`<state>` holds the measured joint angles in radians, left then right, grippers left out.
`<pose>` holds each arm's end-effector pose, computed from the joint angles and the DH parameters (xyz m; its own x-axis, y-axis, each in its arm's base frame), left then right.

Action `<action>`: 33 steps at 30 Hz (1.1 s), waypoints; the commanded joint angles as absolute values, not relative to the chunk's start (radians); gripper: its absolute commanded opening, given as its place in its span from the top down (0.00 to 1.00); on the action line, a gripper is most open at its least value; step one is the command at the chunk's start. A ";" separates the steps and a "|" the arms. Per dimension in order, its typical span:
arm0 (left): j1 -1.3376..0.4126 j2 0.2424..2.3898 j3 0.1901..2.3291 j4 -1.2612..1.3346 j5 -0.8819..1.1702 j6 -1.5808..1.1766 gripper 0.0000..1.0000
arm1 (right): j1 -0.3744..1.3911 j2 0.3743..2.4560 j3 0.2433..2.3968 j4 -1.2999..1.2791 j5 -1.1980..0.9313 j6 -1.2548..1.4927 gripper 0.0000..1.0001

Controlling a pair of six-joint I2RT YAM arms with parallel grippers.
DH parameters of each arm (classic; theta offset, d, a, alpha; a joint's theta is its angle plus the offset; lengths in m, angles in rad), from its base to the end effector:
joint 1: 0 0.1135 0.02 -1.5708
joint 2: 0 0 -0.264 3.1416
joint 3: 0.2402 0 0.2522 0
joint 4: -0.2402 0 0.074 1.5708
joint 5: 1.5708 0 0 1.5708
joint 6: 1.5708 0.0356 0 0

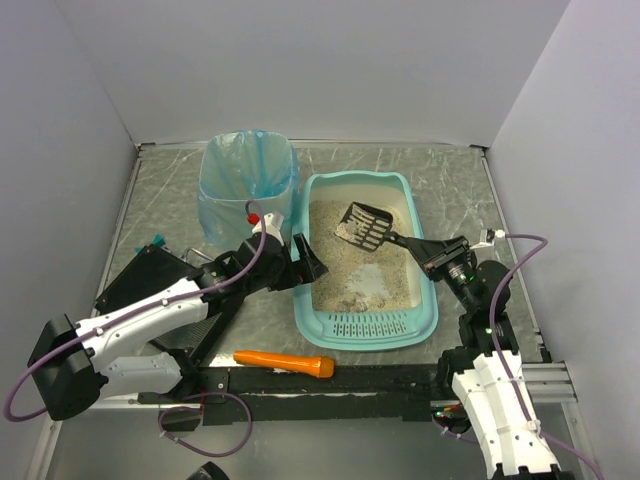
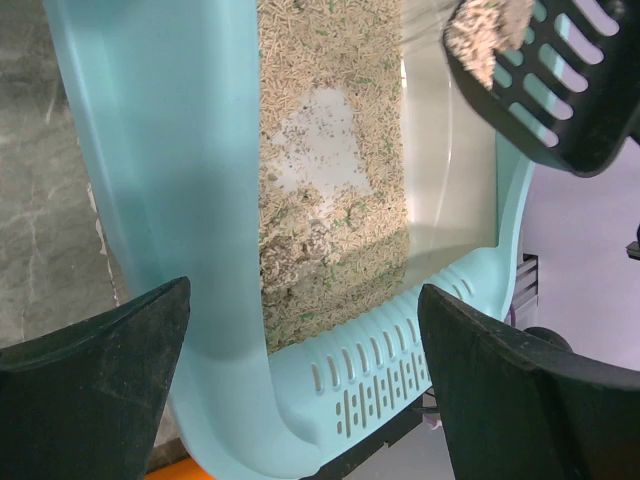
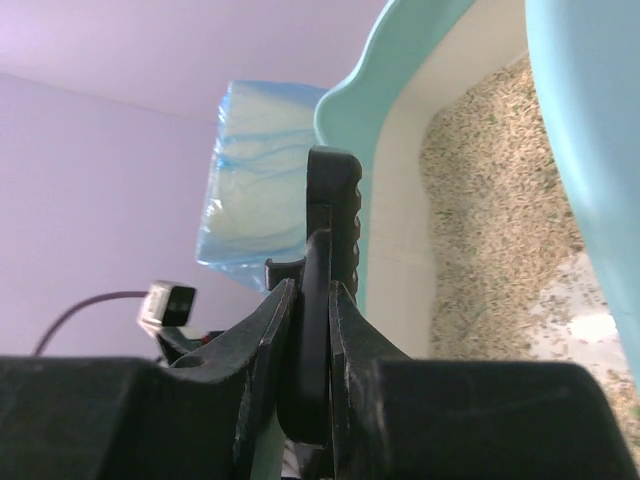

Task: Clean the litter box

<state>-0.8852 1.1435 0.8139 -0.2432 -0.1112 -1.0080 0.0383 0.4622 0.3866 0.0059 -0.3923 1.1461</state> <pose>0.1637 -0.1939 0.2720 -0.7838 -0.3694 -0.4993 0.0887 0.7291 -0.6787 0.1385 0.0189 0.2651 -0.4082 0.8269 -0.3868 -0.1082 0.3769 0.9199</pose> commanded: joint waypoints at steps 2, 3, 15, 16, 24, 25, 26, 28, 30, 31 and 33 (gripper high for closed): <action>-0.888 1.137 0.799 -0.189 -0.120 -1.020 0.01 | 0.035 0.446 0.371 0.080 -0.356 1.297 1.00; -0.890 1.141 0.798 -0.186 -0.115 -1.023 0.01 | 0.034 0.445 0.365 0.068 -0.339 1.319 1.00; -0.890 1.167 0.799 -0.180 -0.107 -1.029 0.01 | 0.032 0.367 0.273 0.008 -0.281 1.560 1.00; -0.888 1.172 0.798 -0.176 -0.104 -1.029 0.01 | 0.034 0.365 0.267 0.023 -0.285 1.569 1.00; -0.888 1.219 0.796 -0.140 -0.077 -1.028 0.01 | 0.032 0.384 0.249 0.080 -0.334 1.585 1.00; -0.890 1.223 0.795 -0.134 -0.075 -1.029 0.01 | 0.032 0.377 0.253 0.074 -0.324 1.568 1.00; -0.890 1.226 0.792 -0.126 -0.069 -1.031 0.01 | 0.035 0.377 0.258 0.074 -0.315 1.557 1.00; -0.888 1.239 0.790 -0.103 -0.051 -1.026 0.01 | 0.034 0.406 0.297 0.075 -0.331 1.491 1.00; -0.890 1.262 0.796 -0.095 -0.037 -1.026 0.01 | 0.034 0.425 0.351 0.003 -0.339 1.386 1.00; -0.890 1.272 0.805 -0.095 -0.031 -1.025 0.01 | 0.032 0.420 0.403 -0.115 -0.310 1.352 1.00; -0.888 1.293 0.814 -0.091 -0.017 -1.026 0.01 | 0.034 0.407 0.419 -0.143 -0.272 1.313 1.00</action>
